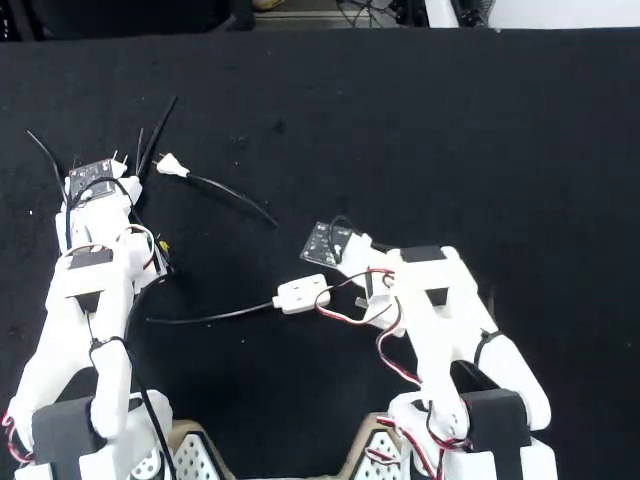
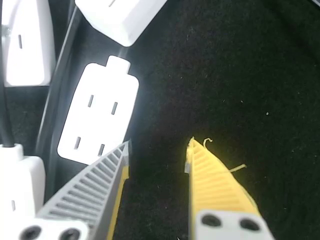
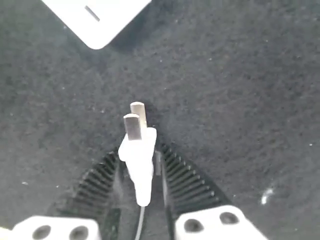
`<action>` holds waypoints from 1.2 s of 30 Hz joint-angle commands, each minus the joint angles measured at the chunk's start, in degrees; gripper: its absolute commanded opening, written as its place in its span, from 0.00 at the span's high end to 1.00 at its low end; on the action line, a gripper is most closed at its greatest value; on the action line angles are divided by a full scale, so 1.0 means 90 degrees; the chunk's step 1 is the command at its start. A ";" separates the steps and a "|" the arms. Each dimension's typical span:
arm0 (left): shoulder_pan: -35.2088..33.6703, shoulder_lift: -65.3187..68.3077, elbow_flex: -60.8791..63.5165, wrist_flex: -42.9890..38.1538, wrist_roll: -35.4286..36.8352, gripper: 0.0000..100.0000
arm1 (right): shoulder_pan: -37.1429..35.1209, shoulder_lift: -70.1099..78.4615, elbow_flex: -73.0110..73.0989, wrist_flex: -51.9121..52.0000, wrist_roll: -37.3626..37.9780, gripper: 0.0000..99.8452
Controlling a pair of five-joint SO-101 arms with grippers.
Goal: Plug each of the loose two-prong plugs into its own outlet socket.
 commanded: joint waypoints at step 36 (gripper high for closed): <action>0.1734 -0.6447 0.2828 0.0137 0.0078 0.82 | -0.3976 -0.1324 0.0835 -0.3790 -0.5744 0.99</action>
